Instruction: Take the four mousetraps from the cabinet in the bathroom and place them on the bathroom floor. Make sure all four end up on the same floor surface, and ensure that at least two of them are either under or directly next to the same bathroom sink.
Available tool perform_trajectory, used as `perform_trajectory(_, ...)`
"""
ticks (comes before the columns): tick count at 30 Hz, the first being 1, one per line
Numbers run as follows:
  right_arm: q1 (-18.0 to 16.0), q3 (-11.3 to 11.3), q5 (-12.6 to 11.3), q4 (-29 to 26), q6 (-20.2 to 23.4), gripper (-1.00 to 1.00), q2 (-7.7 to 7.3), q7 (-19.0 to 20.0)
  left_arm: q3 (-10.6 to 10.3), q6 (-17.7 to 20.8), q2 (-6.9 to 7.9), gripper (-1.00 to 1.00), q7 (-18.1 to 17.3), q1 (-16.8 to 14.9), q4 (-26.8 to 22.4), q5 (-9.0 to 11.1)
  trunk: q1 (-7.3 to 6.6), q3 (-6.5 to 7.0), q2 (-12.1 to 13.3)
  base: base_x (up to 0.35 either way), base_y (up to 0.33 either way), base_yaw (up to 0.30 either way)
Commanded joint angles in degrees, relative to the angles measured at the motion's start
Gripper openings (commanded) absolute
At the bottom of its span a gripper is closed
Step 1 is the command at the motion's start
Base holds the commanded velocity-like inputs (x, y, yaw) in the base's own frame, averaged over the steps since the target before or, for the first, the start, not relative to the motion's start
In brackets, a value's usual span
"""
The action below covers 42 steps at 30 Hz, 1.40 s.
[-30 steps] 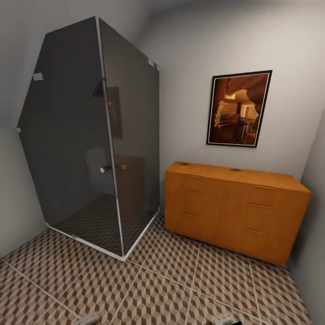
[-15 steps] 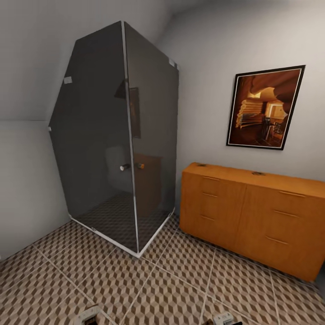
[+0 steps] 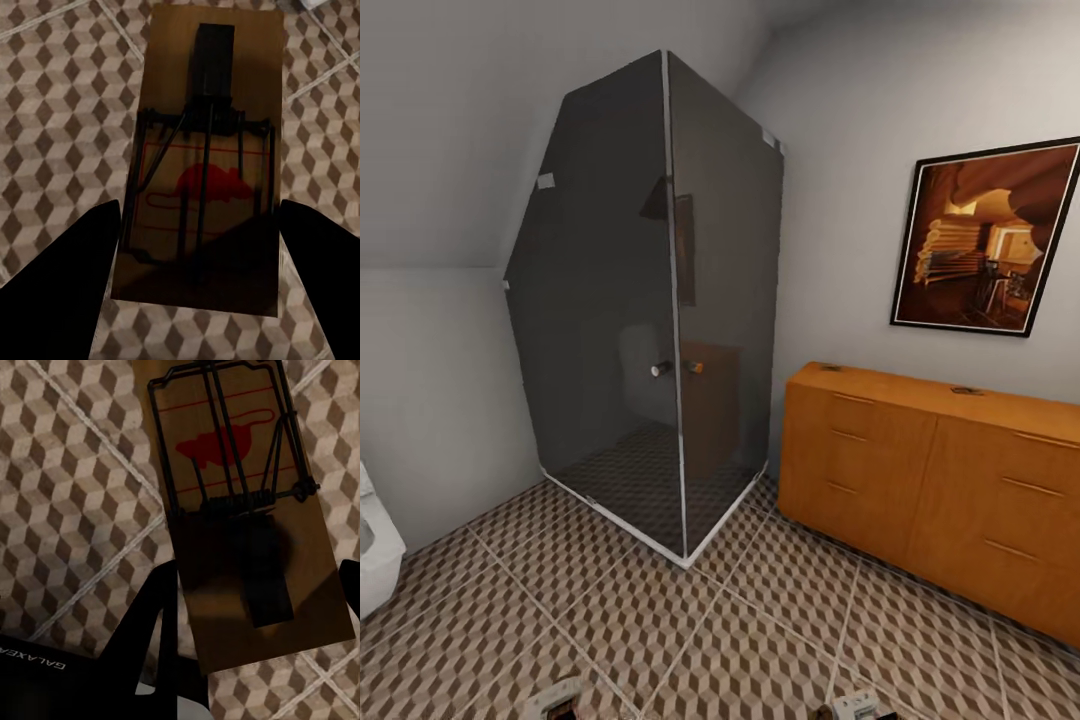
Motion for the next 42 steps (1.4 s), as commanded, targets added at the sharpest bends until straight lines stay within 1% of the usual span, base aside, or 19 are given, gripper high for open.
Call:
perform_trajectory(1, -0.08, 0.32, -0.05, 0.09, 0.07, -1.00, 0.00, 0.19, -0.46, -0.17, -0.02, -1.00, 0.00, -0.04, 0.04, 0.46, 0.00, -0.07, -0.04, 0.000, 0.000, 0.273)
perform_trajectory(42, -0.08, 0.31, -0.07, 0.09, 0.03, -1.00, 0.05, 0.18, -0.46, -0.17, -0.16, -1.00, 0.02, -0.04, 0.03, 0.46, 0.00, -0.07, -0.04, 0.000, 0.000, 0.274)
